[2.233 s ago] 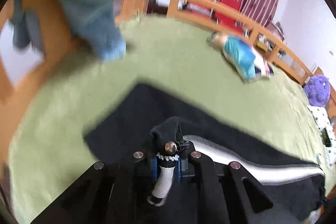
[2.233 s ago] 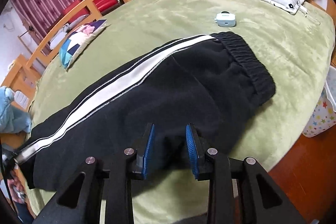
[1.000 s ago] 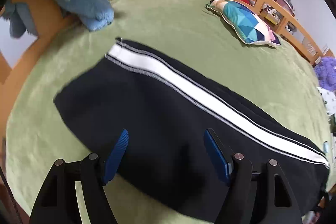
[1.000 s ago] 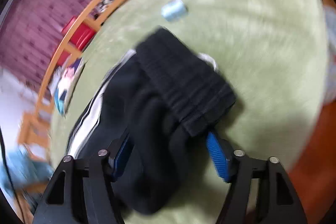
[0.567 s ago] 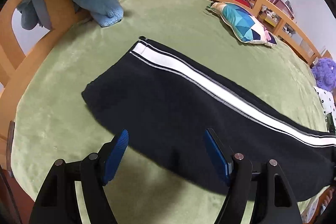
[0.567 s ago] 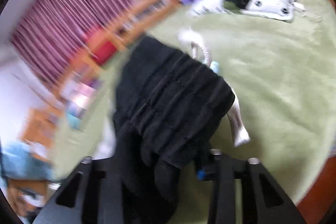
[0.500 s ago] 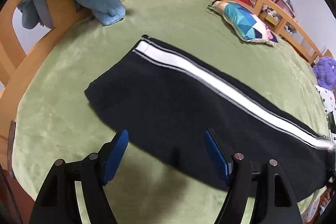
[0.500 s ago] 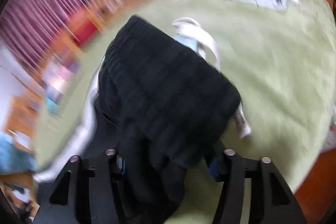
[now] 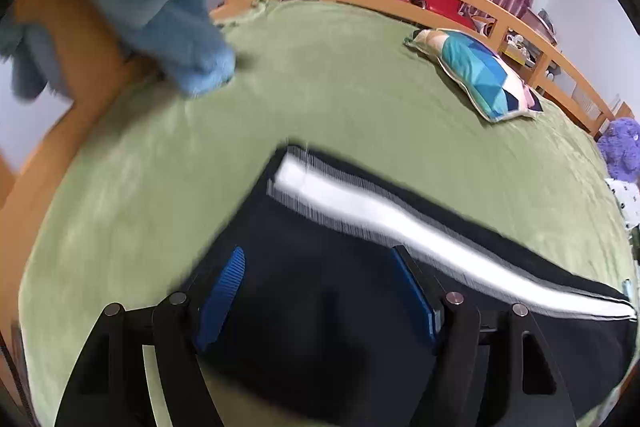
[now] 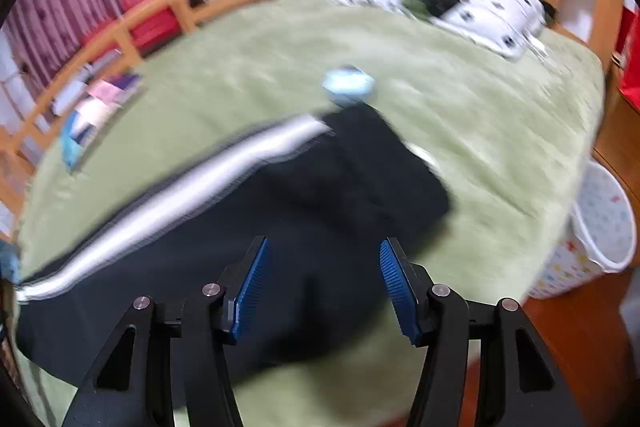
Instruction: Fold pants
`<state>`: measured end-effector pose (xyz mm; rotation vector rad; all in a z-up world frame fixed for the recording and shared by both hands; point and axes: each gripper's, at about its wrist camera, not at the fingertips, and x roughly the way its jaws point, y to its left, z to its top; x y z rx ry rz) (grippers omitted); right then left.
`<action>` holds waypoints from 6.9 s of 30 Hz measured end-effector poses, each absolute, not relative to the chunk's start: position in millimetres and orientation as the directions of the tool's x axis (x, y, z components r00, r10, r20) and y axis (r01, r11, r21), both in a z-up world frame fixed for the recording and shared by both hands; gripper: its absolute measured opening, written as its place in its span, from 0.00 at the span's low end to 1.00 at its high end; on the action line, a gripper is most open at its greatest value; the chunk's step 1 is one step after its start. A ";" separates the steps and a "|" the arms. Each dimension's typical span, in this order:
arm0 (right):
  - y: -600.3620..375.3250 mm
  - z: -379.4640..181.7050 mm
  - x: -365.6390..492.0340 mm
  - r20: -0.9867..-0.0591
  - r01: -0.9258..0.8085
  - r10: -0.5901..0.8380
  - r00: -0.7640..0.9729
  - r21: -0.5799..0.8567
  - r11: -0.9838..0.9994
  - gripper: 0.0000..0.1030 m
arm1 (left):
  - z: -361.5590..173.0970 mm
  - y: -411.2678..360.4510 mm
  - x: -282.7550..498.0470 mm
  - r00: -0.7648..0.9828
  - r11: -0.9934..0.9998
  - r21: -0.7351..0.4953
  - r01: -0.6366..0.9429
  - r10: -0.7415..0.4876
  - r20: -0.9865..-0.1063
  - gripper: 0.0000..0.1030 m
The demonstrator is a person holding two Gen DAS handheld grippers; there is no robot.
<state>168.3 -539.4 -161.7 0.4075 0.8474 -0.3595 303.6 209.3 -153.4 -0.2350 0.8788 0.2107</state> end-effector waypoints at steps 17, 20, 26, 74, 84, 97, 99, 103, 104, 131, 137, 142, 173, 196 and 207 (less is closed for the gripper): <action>-379.9 -179.4 255.4 -0.755 0.288 0.078 0.651 0.341 0.895 0.48 | -165.1 261.1 393.8 0.723 0.953 -0.238 -0.189 -0.029 -0.690 0.14; -368.4 -185.0 255.4 -0.758 0.272 0.106 0.644 0.355 0.894 0.48 | -189.1 256.7 416.5 0.651 0.959 -0.181 -0.217 0.004 -0.759 0.15; -320.7 -205.1 266.5 -0.810 0.158 0.138 0.569 0.273 0.949 0.50 | -207.1 266.6 405.8 0.584 0.930 -0.220 -0.294 -0.008 -0.812 0.46; -367.6 -155.5 111.8 -0.728 0.155 0.119 0.675 0.297 0.942 0.54 | -48.1 -10.0 228.0 0.773 0.989 -0.052 0.139 -0.142 -0.618 0.18; -394.4 -181.3 86.5 -0.756 0.181 0.096 0.648 0.275 0.944 0.54 | -184.3 -181.9 200.7 0.499 0.924 -0.079 0.375 -0.273 -0.822 0.23; -338.8 -199.1 154.1 -0.677 0.041 0.346 0.650 0.485 0.873 0.56 | -156.6 -35.7 156.3 0.608 0.969 -0.068 0.238 -0.203 -0.767 0.74; -320.3 -198.3 169.5 -0.653 0.001 0.396 0.645 0.519 0.854 0.64 | -159.8 -4.9 164.0 0.606 0.978 -0.103 0.183 -0.195 -0.772 0.74; -282.3 -212.2 207.8 -0.681 -0.015 0.414 0.604 0.509 0.861 0.71 | -175.5 31.4 170.9 0.593 0.980 -0.177 0.088 -0.194 -0.781 0.74; -273.1 -221.6 218.9 -0.719 0.003 0.400 0.568 0.487 0.873 0.57 | -177.8 37.8 171.1 0.588 0.978 -0.190 0.080 -0.201 -0.784 0.74; -294.9 -199.3 298.9 -0.747 -0.082 0.258 0.613 0.264 0.961 0.05 | -197.6 38.0 208.2 0.543 0.965 -0.255 0.063 -0.248 -0.802 0.74; -306.4 -203.2 311.1 -0.798 -0.020 0.211 0.564 0.242 0.970 0.25 | -198.6 38.5 208.0 0.535 0.949 -0.310 0.059 -0.292 -0.793 0.74; -312.2 -208.6 268.0 -0.835 -0.037 0.202 0.511 0.214 0.976 0.44 | -201.1 29.7 207.2 0.519 0.948 -0.309 0.081 -0.305 -0.799 0.74; -574.8 -271.1 147.1 -0.752 0.477 0.098 0.652 0.507 0.718 0.68 | -243.2 -11.9 306.8 0.404 0.932 -0.345 0.113 -0.360 -0.841 0.78; -462.5 -85.1 225.8 -0.513 0.227 0.040 0.857 0.447 0.865 0.15 | -127.3 -3.7 293.8 0.523 0.884 -0.408 0.230 -0.466 -0.714 0.09; -357.0 -51.7 231.5 -0.437 -0.011 0.267 0.859 0.506 0.863 0.15 | -95.4 142.3 246.2 0.619 0.955 -0.290 0.065 -0.266 -0.739 0.09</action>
